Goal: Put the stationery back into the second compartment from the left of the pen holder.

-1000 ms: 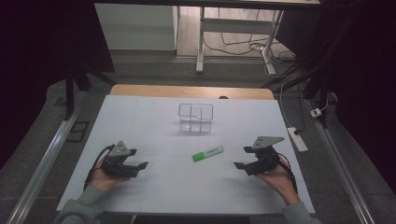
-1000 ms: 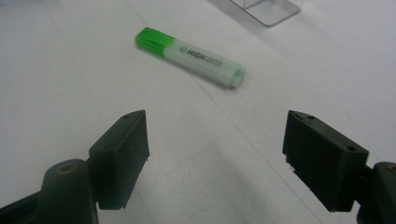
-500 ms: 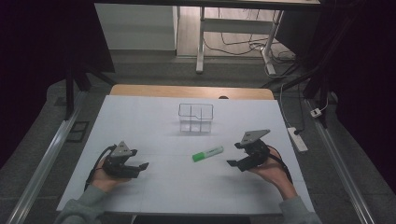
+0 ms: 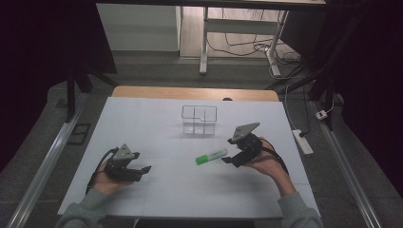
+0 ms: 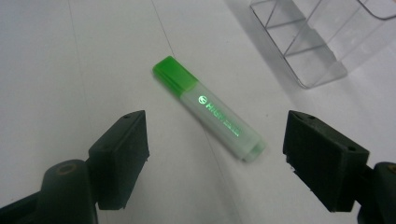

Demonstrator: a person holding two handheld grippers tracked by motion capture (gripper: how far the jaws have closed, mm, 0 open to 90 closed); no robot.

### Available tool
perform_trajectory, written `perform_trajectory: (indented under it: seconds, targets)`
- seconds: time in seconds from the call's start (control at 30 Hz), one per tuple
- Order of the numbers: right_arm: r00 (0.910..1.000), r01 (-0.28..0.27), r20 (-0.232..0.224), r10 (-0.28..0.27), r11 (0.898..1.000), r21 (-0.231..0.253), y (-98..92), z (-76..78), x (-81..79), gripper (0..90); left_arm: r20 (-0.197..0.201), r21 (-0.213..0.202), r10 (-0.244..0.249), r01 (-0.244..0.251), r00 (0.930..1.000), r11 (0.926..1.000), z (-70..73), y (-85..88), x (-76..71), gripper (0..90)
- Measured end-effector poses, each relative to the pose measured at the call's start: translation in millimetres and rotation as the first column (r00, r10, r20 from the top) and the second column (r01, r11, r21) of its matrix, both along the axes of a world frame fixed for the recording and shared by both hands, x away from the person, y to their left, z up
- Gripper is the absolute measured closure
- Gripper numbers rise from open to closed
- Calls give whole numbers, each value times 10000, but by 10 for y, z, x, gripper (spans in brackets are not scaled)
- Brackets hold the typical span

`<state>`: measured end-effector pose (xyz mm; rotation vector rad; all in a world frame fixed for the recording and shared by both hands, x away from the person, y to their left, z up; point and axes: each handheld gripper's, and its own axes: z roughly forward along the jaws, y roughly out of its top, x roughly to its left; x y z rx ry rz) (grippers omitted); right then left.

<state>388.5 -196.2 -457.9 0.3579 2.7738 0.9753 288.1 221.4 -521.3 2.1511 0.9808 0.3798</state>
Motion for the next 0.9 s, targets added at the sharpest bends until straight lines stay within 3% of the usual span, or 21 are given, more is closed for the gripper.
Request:
perform_trajectory:
  seconds: [0.23, 0.47, 0.9]
  targets:
    - [9968, -792, 7, 793, 9952, -582, 207, -48, 49, 249, 7, -2, 8, -8, 10000, 10000, 1, 2, -4, 271]
    - [9895, -1434, 101, 1445, 9871, -716, 383, -56, 88, 273, 4, 58, -19, 19, 10000, 10000, 0, -5, -10, 270]
    - [9720, -2348, -203, 2343, 9619, -1399, 647, -202, 181, 270, -28, 107, -46, 46, 10000, 9999, -8, -7, -12, 269]
